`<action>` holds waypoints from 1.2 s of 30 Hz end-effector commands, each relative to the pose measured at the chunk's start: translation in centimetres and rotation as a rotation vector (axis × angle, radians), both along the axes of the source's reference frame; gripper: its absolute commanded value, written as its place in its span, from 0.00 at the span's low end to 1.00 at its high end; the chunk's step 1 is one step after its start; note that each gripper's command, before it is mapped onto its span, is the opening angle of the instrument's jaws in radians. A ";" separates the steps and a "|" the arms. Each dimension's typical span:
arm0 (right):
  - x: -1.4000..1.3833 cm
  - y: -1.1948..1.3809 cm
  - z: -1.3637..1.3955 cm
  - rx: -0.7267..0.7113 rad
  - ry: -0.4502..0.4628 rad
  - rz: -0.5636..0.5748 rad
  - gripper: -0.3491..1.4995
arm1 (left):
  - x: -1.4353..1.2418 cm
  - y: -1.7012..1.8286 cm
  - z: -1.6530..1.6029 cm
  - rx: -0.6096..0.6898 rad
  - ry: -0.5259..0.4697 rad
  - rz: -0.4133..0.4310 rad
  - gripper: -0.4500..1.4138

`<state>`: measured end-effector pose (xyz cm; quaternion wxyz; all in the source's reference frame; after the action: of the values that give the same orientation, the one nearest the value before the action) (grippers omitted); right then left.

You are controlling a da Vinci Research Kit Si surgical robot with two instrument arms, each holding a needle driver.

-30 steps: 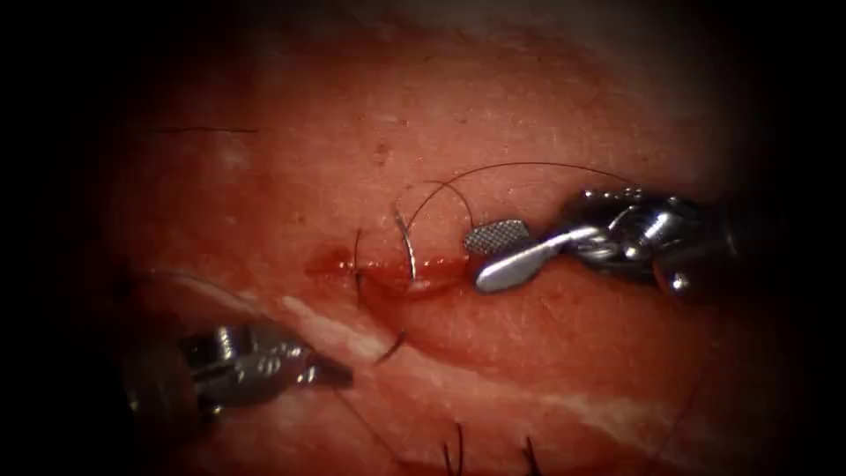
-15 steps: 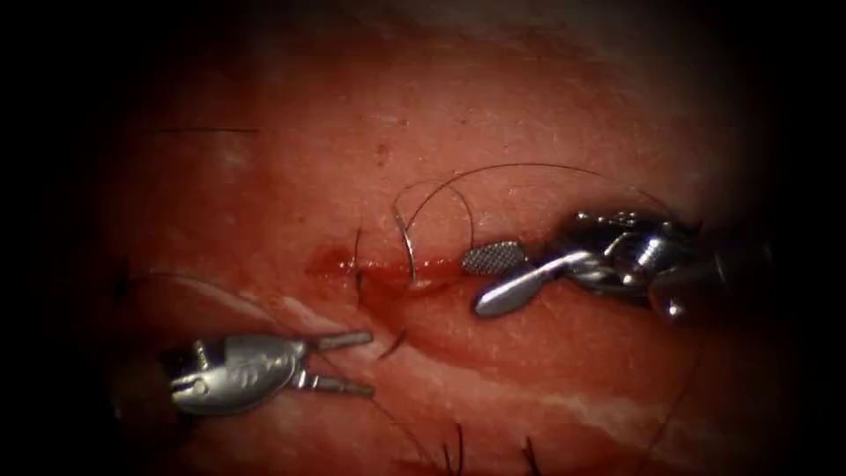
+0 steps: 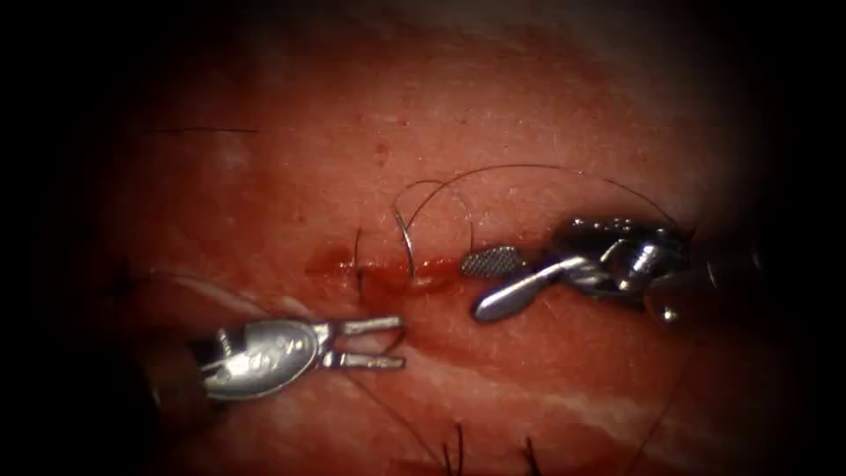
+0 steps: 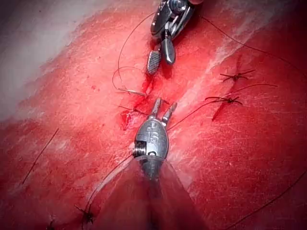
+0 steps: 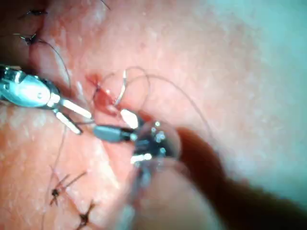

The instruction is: Wound Closure

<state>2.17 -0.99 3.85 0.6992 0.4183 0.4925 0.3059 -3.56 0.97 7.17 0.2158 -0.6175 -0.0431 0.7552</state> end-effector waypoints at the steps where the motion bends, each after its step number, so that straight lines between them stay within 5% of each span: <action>1: 0.02 -0.09 0.09 0.003 -0.001 -0.001 0.85 | -0.07 -0.07 0.02 -0.003 -0.013 0.001 0.22; 10: 0.01 -0.11 0.15 -0.001 -0.003 0.000 0.85 | -0.21 -0.04 -0.04 -0.031 -0.048 0.006 0.21; 19: 0.03 -0.13 0.15 -0.003 -0.004 0.001 0.85 | -0.16 0.01 0.16 -0.044 -0.054 0.020 0.00; 25: 0.04 -0.14 0.14 -0.003 -0.004 0.002 0.85 | -0.13 0.00 0.10 0.077 -0.082 0.021 0.00; 36: 0.04 -0.22 0.06 -0.009 0.000 -0.002 0.85 | -0.22 0.25 -0.33 0.537 -0.233 0.158 0.00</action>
<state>2.18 -1.10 3.86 0.7024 0.4130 0.4944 0.3029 -3.71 1.29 6.74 0.3055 -0.6097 -0.3226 0.6564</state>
